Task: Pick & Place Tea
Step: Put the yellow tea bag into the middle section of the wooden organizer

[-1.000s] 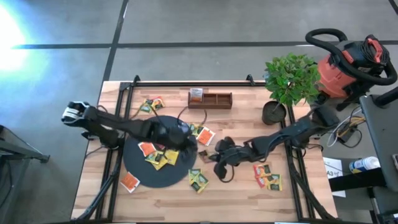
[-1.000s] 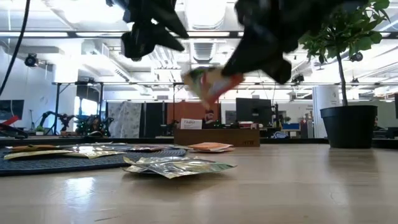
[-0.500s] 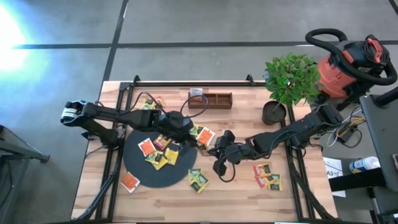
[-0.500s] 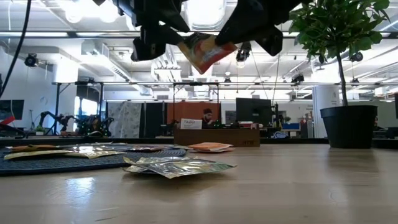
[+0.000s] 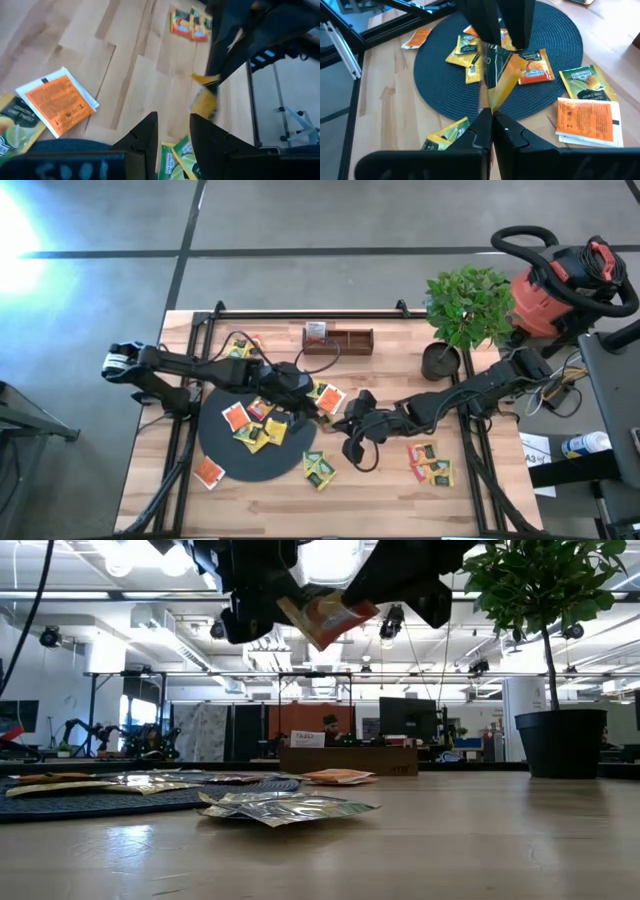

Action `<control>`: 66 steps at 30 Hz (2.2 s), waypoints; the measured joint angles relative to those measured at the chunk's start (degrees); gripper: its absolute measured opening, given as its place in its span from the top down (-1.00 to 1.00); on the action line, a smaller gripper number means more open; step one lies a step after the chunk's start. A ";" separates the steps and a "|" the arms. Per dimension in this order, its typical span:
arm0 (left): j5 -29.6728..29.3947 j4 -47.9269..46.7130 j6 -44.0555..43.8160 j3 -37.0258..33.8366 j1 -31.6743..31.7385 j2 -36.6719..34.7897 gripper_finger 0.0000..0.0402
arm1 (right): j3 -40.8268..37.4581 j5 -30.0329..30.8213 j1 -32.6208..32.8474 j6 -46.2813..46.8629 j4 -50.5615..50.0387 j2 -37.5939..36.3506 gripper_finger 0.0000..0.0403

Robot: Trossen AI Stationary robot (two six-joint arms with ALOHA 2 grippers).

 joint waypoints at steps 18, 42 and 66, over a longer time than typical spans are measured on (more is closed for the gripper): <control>-1.13 -0.57 -1.22 -0.07 0.47 -2.49 0.46 | -0.02 -2.34 0.14 0.32 -2.87 -0.02 0.96; -0.03 -1.45 -1.11 -0.09 -1.25 0.70 0.46 | -0.04 -2.51 0.15 0.24 -0.76 -0.04 0.96; 4.12 -0.58 1.44 -0.09 -1.56 0.89 0.46 | -0.07 -4.07 0.18 -0.02 -3.24 -0.02 0.96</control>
